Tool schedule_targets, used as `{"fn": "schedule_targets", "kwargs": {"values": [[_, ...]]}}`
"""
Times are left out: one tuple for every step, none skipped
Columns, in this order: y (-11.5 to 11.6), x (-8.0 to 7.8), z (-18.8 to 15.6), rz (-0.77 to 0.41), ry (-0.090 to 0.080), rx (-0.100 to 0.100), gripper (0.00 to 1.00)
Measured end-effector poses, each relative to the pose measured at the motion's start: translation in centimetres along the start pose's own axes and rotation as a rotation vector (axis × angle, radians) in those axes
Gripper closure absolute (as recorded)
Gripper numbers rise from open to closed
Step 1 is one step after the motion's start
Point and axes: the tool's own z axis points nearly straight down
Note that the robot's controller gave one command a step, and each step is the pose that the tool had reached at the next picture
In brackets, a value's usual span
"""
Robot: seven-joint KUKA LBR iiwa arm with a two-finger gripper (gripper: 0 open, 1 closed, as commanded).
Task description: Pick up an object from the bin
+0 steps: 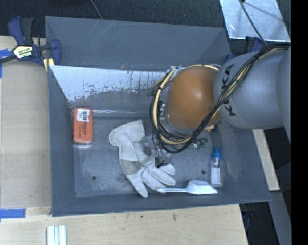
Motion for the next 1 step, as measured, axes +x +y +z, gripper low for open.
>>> {"fn": "schedule_targets", "kwargs": {"values": [[0.05, 0.01, -1.19, 0.001, 0.001, -0.002, 1.00]]}}
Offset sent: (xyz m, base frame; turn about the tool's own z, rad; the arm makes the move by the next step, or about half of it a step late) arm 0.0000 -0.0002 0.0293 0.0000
